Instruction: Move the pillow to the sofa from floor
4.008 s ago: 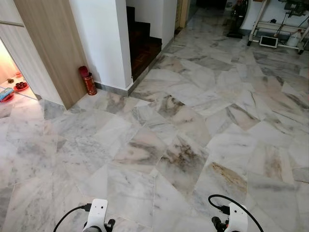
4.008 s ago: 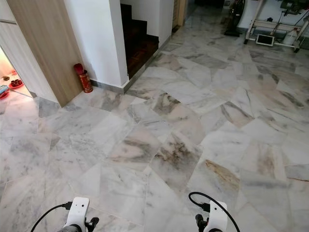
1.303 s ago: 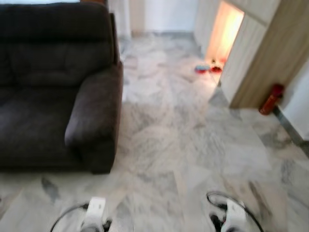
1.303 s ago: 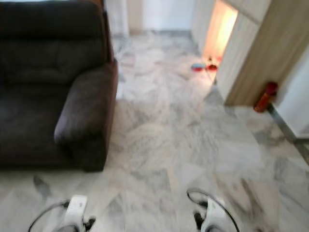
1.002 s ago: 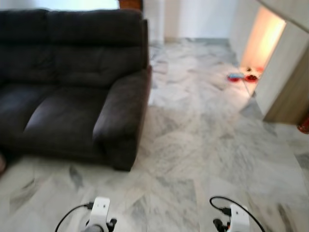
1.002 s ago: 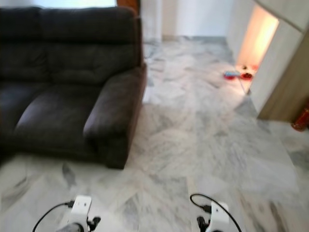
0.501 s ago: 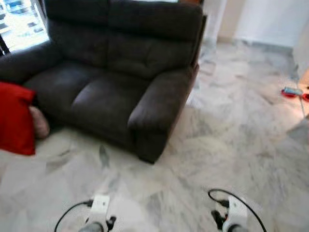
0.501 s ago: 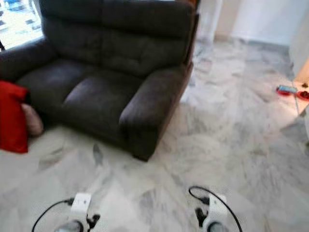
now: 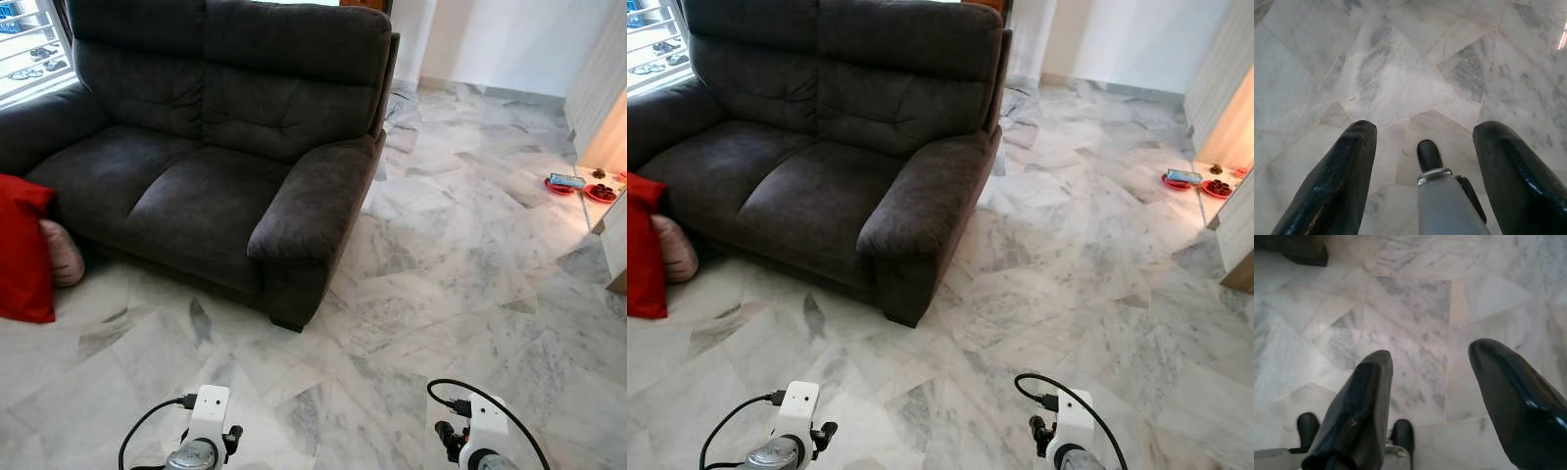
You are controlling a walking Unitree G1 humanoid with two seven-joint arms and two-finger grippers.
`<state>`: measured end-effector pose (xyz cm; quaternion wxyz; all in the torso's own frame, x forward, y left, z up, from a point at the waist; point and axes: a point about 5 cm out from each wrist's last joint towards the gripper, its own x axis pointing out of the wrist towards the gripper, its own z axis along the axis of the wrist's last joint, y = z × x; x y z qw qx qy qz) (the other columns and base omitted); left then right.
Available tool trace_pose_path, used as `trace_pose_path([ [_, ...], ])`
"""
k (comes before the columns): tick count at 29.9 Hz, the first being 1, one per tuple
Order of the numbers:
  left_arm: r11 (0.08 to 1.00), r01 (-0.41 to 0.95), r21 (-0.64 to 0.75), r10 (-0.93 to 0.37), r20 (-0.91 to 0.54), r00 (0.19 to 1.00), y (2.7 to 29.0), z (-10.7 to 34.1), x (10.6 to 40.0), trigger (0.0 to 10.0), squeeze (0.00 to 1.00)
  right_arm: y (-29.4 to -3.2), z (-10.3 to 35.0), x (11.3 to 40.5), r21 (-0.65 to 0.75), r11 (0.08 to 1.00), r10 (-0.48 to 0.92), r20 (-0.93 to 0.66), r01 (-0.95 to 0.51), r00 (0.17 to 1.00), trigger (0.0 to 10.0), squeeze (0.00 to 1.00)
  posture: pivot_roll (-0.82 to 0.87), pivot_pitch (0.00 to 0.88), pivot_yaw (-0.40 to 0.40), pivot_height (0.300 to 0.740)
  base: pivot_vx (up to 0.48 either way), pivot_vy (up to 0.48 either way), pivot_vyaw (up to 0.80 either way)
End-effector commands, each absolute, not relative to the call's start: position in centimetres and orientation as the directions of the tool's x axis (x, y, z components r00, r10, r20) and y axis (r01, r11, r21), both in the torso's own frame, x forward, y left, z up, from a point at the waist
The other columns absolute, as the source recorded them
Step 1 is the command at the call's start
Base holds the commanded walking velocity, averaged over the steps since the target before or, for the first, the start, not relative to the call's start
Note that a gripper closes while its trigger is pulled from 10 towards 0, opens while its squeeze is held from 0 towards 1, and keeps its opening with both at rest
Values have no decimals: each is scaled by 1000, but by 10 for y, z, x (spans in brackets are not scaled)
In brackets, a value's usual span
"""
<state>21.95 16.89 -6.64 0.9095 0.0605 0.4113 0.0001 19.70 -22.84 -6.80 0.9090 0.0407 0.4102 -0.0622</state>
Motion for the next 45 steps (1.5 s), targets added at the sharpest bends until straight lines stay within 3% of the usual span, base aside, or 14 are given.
trace_pose_path([
  [1, 993, 35, 111, 61, -753, 655, 169, -66, 220, 10000, 0, -229, -64, 203, 4, 995, -65, -737, 101, 673, 10000, 0, -114, 0, -40, 740, 0, 0, 0],
  [5, 990, 60, 126, 58, -759, 649, 171, -67, 219, 10000, 0, -226, -63, 206, -73, 996, -16, -744, -57, 668, 10000, 0, -132, 0, -19, 740, 0, 0, 0],
  [13, 988, 28, 153, 104, -780, 617, 187, -77, 197, 10000, 0, -215, -78, 182, -68, 989, 22, -803, -128, 596, 10000, 0, -42, 0, -21, 740, 0, 0, 0],
  [24, 989, 46, 143, 84, -783, 616, 178, -82, 187, 10000, 0, -226, -83, 164, -27, 999, 2, -816, -42, 579, 10000, 0, -22, 0, -53, 740, 0, 0, 0],
  [27, 990, 36, 139, 87, -782, 617, 173, -84, 185, 10000, 0, -232, -84, 159, -7, 999, -36, -815, 52, 579, 10000, 0, -11, 0, -45, 740, 0, 0, 0],
  [33, 989, 28, 146, 96, -774, 625, 172, -83, 185, 10000, 0, -234, -84, 159, -3, 995, -60, -806, 97, 588, 10000, 0, 18, 0, -32, 740, 0, 0, 0],
  [45, 986, 13, 164, 120, -771, 626, 191, -81, 187, 10000, 0, -212, -87, 164, 41, 997, -6, -803, 66, 595, 10000, 0, -44, 0, 12, 740, 0, 0, 0],
])
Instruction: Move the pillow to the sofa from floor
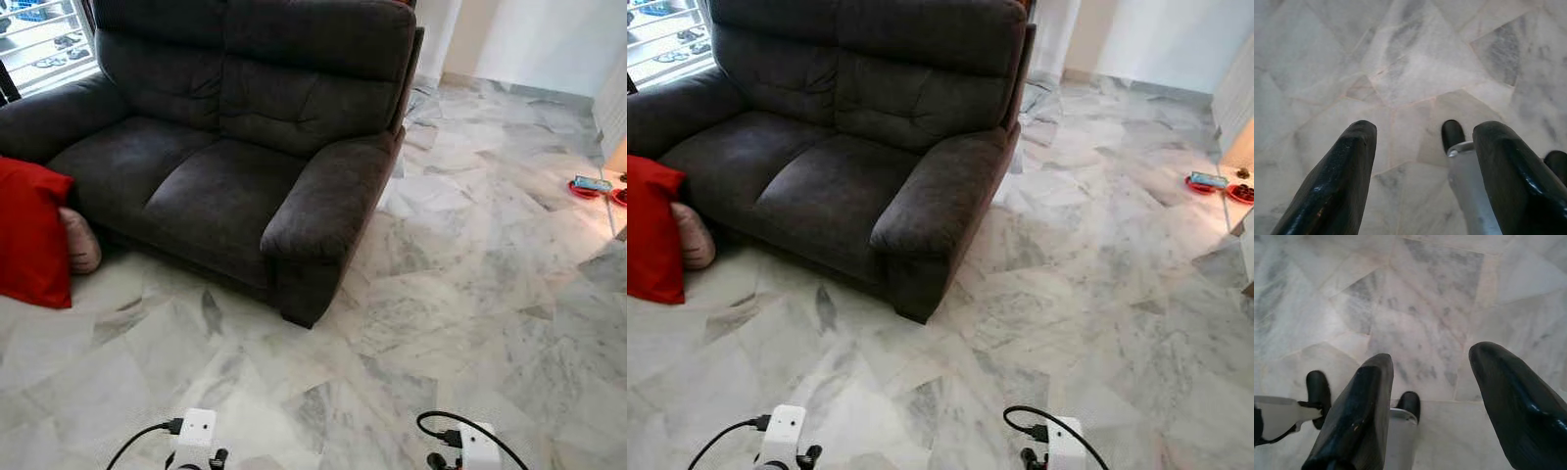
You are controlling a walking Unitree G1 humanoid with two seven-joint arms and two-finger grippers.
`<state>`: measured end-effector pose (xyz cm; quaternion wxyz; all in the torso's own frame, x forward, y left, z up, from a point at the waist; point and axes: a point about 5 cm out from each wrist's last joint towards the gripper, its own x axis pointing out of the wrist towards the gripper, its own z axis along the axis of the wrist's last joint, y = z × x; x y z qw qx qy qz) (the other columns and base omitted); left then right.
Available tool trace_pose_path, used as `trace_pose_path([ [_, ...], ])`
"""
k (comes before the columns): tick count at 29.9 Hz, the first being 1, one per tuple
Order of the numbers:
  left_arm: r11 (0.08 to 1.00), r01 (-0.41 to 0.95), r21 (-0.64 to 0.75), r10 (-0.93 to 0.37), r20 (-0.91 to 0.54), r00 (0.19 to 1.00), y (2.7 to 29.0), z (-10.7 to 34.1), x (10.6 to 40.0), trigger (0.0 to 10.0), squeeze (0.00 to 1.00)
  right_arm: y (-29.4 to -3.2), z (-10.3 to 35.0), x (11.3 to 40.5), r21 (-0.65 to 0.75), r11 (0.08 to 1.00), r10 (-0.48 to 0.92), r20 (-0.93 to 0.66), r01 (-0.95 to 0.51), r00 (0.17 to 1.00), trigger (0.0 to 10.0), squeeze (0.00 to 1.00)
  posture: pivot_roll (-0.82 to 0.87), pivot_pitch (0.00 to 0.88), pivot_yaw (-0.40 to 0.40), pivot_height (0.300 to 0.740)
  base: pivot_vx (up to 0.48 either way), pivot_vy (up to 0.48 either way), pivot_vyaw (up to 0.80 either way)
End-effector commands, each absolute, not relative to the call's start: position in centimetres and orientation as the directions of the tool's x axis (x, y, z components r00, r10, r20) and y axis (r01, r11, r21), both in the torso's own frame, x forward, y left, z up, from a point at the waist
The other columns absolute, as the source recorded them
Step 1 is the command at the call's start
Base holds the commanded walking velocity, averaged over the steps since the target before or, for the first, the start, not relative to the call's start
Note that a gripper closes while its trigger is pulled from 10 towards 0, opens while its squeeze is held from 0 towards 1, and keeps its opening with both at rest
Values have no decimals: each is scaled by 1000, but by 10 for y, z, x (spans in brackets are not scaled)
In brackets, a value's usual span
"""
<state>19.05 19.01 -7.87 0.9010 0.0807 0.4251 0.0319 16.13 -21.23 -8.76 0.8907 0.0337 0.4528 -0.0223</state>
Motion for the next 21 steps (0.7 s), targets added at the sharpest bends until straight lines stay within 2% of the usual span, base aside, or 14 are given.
trace_pose_path([
  [1, 986, 16, 164, 118, -770, 627, 192, -81, 187, 10000, 0, -210, -87, 163, 47, 996, -10, -802, 80, 597, 10000, 0, -43, 0, 21, 740, 0, 0, 0],
  [4, 986, 21, 166, 117, -770, 627, 194, -80, 186, 10000, 0, -207, -88, 163, 64, 994, -5, -801, 93, 599, 10000, 0, -54, 0, 43, 740, 0, 0, 0],
  [10, 984, 39, 172, 111, -776, 621, 196, -80, 188, 10000, 0, -202, -87, 166, 59, 998, 26, -805, 36, 593, 10000, 0, -79, 0, 40, 740, 0, 0, 0],
  [15, 987, 35, 160, 103, -773, 626, 191, -80, 189, 10000, 0, -207, -86, 167, 51, 998, 17, -804, 40, 594, 10000, 0, -40, 0, 14, 740, 0, 0, 0],
  [18, 987, 40, 153, 95, -776, 623, 186, -80, 190, 10000, 0, -214, -86, 165, 44, 995, -17, -811, 91, 585, 10000, 0, -19, 0, -4, 740, 0, 0, 0],
  [21, 990, -7, 141, 115, -781, 614, 182, -82, 188, 10000, 0, -219, -85, 165, 43, 997, -5, -812, 69, 584, 10000, 0, -14, 0, -22, 740, 0, 0, 0],
])
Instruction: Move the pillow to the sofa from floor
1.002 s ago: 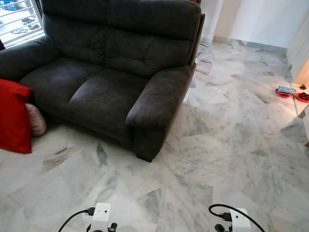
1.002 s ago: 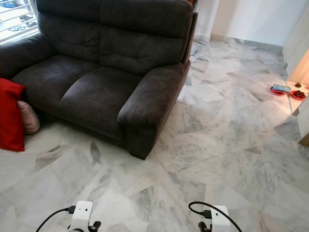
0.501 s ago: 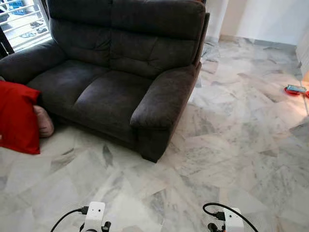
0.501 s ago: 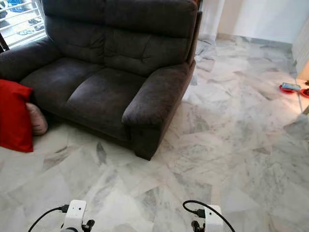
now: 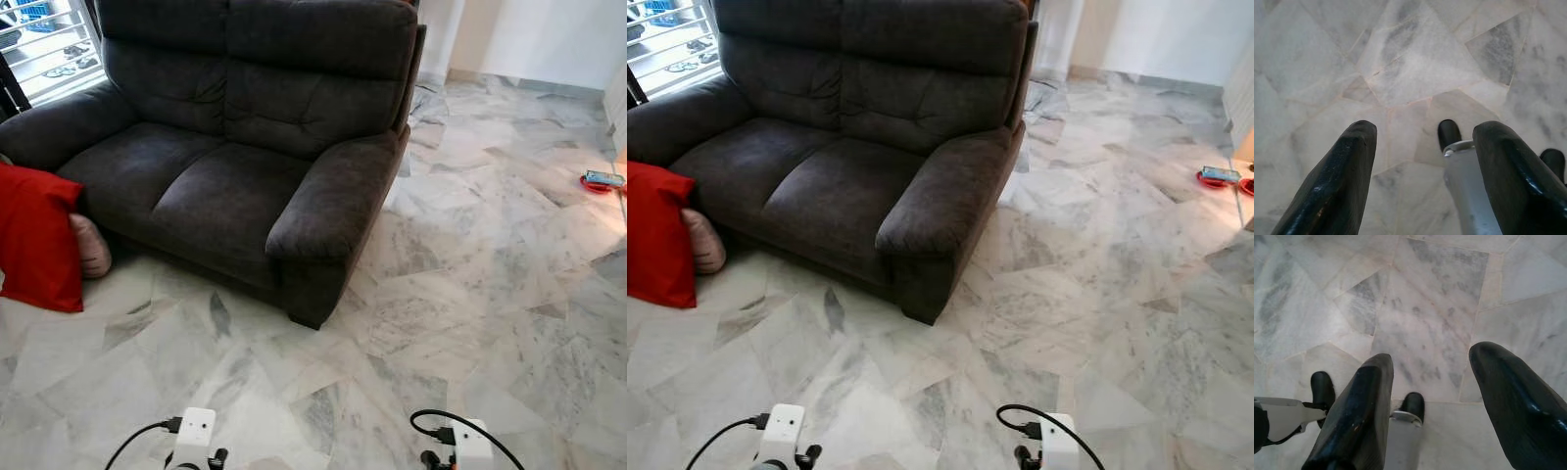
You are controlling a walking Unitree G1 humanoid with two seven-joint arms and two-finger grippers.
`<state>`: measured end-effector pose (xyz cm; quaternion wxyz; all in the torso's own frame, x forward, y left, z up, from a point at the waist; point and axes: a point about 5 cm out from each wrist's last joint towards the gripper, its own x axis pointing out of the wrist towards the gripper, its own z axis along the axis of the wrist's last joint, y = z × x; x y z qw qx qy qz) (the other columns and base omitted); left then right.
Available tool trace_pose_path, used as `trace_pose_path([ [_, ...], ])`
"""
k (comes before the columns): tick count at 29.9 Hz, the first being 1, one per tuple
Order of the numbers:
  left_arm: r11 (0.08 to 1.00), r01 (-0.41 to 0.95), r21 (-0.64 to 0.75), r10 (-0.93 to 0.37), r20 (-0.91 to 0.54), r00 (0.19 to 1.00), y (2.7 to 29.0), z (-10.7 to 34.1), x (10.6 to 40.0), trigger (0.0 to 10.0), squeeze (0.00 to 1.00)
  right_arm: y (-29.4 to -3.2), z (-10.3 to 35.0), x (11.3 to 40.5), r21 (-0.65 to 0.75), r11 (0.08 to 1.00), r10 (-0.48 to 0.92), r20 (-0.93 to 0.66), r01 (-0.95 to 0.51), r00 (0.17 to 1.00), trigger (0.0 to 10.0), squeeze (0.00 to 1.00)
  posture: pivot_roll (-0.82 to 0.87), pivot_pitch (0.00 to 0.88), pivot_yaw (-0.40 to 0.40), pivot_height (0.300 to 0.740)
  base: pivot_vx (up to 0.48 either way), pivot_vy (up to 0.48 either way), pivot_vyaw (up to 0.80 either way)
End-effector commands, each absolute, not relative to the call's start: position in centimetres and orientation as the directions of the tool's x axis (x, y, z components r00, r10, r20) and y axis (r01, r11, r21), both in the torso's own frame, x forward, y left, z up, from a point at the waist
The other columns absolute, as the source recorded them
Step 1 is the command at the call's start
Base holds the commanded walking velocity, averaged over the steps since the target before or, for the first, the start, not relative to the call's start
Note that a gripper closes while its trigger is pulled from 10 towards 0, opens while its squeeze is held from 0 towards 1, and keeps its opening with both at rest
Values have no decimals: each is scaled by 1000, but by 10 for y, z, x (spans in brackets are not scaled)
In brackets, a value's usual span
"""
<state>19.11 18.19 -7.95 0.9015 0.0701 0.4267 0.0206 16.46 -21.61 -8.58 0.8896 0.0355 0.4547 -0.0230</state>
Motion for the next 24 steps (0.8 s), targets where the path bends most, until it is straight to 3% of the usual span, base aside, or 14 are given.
trace_pose_path([
  [1, 990, -7, 140, 115, -782, 612, 181, -82, 187, 10000, 0, -220, -85, 166, 41, 998, 2, -811, 54, 586, 10000, 0, -12, 0, -25, 740, 0, 0, 0],
  [11, 992, 15, 126, 90, -782, 617, 175, -82, 188, 10000, 0, -226, -83, 165, 37, 996, -20, -803, 83, 596, 10000, 0, -4, 0, -43, 740, 0, 0, 0],
  [24, 989, 33, 145, 93, -780, 619, 182, -80, 192, 10000, 0, -219, -83, 169, 71, 987, -32, -795, 146, 606, 10000, 0, -39, 0, -8, 740, 0, 0, 0],
])
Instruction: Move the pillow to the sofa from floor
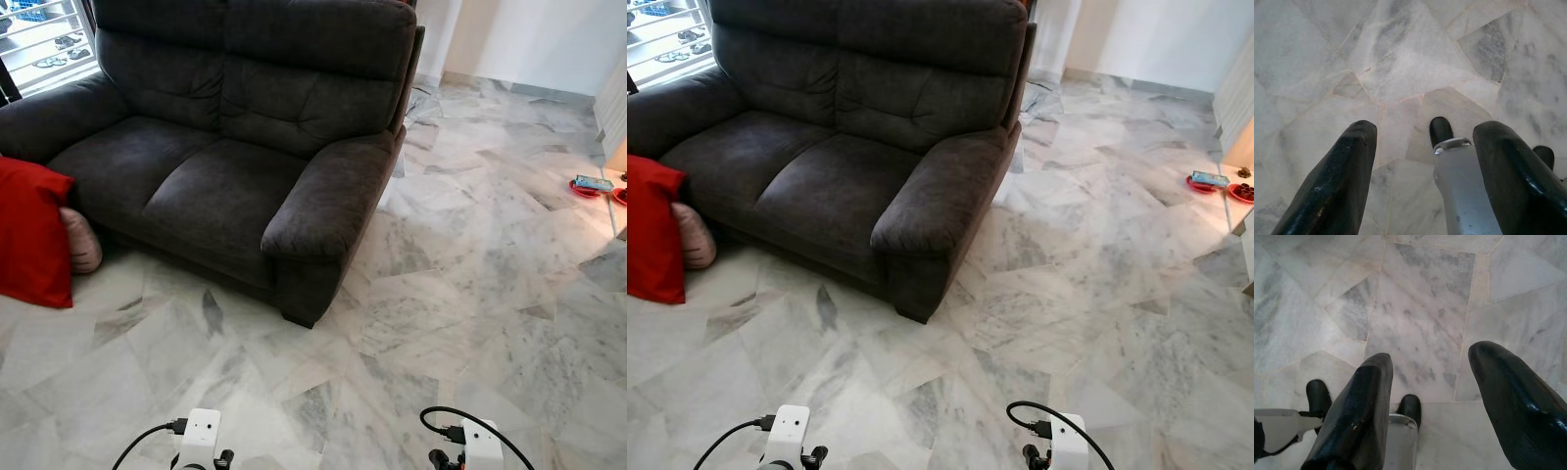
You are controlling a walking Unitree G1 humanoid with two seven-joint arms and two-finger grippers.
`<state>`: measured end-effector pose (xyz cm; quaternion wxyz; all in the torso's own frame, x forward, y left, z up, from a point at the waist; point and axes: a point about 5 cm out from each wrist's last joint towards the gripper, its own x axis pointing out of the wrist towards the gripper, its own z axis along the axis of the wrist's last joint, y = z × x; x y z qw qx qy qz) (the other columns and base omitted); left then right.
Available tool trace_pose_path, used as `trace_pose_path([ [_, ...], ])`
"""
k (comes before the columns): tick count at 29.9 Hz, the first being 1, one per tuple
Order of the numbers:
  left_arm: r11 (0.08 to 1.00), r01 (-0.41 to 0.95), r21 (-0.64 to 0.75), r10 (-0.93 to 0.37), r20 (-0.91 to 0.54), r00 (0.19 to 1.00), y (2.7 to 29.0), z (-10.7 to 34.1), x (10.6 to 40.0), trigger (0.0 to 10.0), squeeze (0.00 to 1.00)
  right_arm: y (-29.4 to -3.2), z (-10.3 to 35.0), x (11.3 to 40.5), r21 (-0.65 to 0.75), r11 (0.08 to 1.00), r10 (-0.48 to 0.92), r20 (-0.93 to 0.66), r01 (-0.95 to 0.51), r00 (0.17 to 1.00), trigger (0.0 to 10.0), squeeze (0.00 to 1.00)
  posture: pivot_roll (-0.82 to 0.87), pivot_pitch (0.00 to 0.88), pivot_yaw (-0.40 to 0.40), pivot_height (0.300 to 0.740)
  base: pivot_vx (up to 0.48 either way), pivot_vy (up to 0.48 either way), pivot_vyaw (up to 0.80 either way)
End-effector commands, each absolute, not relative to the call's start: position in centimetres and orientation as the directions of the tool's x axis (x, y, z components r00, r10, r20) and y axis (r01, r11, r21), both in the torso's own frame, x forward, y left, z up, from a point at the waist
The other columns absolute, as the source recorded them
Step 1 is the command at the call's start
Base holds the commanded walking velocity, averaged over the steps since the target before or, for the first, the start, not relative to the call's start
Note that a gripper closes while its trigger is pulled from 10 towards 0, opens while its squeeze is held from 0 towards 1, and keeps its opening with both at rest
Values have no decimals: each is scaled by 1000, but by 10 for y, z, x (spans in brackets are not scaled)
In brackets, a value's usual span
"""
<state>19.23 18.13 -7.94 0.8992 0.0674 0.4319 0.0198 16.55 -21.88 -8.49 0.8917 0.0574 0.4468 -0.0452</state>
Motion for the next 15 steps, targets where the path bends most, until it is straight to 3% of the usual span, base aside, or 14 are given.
trace_pose_path([
  [1, 988, 38, 148, 93, -780, 619, 183, -79, 193, 10000, 0, -218, -83, 170, 76, 988, -23, -793, 137, 608, 10000, 0, -38, 0, -9, 740, 0, 0, 0],
  [15, 987, 34, 156, 102, -780, 617, 185, -79, 193, 10000, 0, -215, -84, 170, 80, 991, -4, -798, 111, 602, 10000, 0, -24, 0, -8, 740, 0, 0, 0],
])
